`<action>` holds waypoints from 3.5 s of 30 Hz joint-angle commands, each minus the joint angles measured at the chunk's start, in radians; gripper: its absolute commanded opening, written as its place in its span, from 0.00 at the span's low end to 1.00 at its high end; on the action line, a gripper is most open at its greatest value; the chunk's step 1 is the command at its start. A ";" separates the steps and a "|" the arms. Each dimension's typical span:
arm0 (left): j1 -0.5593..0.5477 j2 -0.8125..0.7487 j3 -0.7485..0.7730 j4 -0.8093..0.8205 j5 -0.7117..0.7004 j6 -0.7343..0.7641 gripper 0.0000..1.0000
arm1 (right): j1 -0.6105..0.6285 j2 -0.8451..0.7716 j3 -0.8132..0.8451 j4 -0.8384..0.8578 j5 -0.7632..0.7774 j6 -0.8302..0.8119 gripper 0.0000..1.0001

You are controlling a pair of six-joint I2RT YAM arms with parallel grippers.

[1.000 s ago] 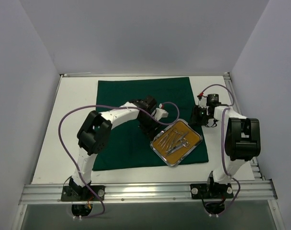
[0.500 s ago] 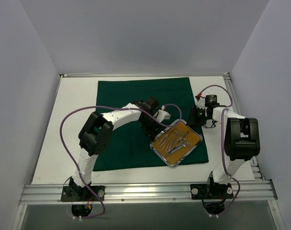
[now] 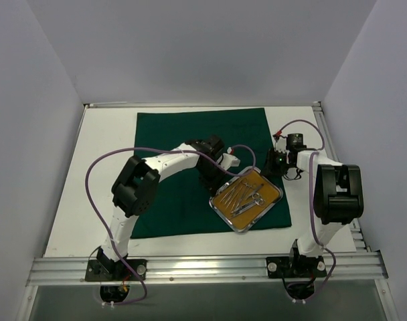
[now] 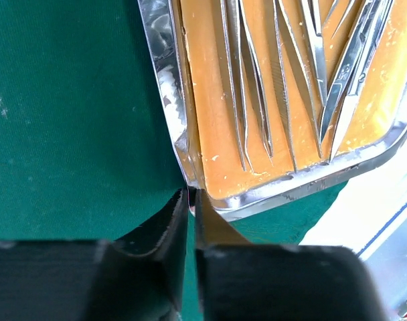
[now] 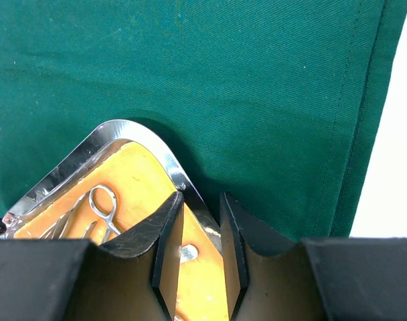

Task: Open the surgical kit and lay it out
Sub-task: Move the container from the surgical kit.

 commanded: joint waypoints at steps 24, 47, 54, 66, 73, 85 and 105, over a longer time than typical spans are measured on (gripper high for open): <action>0.107 0.084 0.257 -0.010 -0.183 0.061 0.04 | 0.014 -0.060 -0.098 -0.002 -0.037 0.121 0.06; 0.176 -0.161 0.007 0.024 -0.091 -0.086 0.51 | 0.038 -0.145 -0.170 -0.002 -0.013 0.167 0.01; 0.165 -0.158 -0.081 0.058 -0.082 -0.099 0.51 | 0.030 -0.188 -0.213 0.006 0.018 0.187 0.00; 0.151 -0.087 -0.110 0.087 -0.054 -0.152 0.50 | 0.030 -0.209 -0.242 0.039 0.006 0.220 0.04; 0.153 -0.073 -0.125 0.081 -0.079 -0.148 0.49 | 0.032 -0.182 -0.245 0.062 -0.001 0.221 0.12; 0.144 -0.035 -0.118 0.089 -0.019 -0.166 0.36 | 0.037 -0.155 -0.242 0.110 -0.036 0.232 0.10; 0.210 -0.028 0.008 0.072 -0.005 -0.177 0.02 | 0.035 -0.099 -0.097 0.124 -0.068 0.276 0.00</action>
